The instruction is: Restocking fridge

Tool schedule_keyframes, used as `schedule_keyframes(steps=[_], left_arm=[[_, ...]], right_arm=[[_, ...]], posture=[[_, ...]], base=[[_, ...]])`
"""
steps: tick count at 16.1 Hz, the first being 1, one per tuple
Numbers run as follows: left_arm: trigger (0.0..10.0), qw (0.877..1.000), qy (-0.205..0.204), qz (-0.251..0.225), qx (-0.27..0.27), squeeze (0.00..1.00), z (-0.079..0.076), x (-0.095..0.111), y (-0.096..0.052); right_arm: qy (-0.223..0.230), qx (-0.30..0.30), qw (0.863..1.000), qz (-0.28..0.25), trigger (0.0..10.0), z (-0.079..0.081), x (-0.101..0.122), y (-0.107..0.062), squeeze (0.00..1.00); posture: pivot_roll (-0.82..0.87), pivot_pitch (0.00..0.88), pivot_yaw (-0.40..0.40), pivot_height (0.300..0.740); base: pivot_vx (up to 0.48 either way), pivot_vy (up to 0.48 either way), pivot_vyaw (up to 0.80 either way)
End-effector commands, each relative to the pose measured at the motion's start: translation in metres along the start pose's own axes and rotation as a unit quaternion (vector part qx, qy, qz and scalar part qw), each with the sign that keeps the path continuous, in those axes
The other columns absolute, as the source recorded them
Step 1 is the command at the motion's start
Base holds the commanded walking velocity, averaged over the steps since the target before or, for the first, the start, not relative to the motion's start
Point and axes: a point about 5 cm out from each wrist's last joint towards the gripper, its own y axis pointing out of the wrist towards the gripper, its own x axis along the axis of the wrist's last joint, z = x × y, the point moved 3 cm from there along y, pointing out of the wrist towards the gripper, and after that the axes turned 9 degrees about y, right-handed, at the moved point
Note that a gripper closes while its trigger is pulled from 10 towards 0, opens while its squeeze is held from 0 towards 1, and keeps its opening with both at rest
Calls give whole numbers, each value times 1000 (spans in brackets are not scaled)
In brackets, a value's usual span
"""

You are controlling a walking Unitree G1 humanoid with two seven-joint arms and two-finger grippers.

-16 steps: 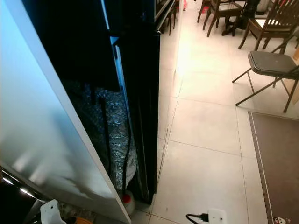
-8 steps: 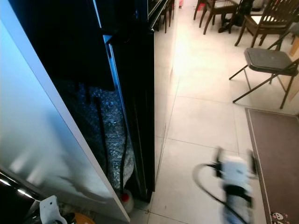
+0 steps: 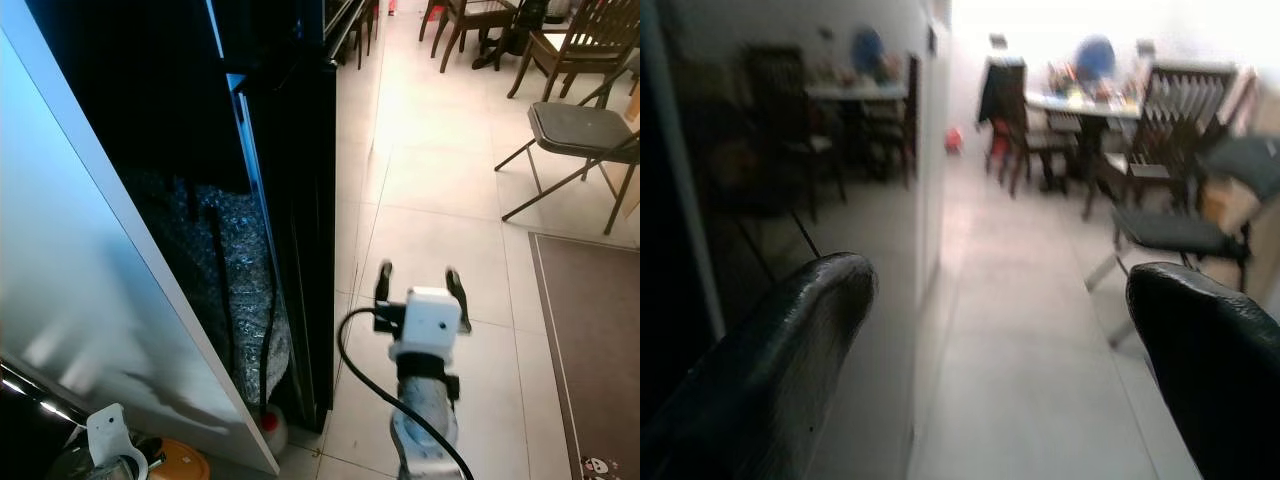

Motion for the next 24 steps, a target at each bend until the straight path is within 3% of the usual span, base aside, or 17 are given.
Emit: schedule_keyframes(steps=[1, 5, 12, 21, 24], left_arm=[[10000, 1000, -8, 6, 4, 0, 3, -2, 0], [10000, 1000, -6, 10, 1, 0, 2, -5, 0], [10000, 1000, -7, 19, 2, 0, 4, -11, -1], [10000, 1000, -3, 20, -5, 0, 0, -12, -1], [10000, 1000, 4, 17, -7, 0, -1, -12, -1]], right_arm=[[14, -10, 1000, 7, 10000, -1, 3, -3, 0], [5, -13, 1000, 17, 10000, -8, 8, 0, 0], [3, -5, 999, 38, 10000, -3, 7, 1, 0], [0, -13, 999, 37, 10000, -6, 10, 2, 0], [-1, -13, 999, 38, 10000, -6, 10, 1, 0]], posture=[[-163, 0, 58, 740], [-166, 0, 57, 740], [-164, 0, 58, 740], [-167, 0, 55, 740], [-167, 0, 55, 740]], base=[[0, 0, 0], [0, 0, 0], [0, 111, 0], [0, 343, 0], [0, 0, 0]])
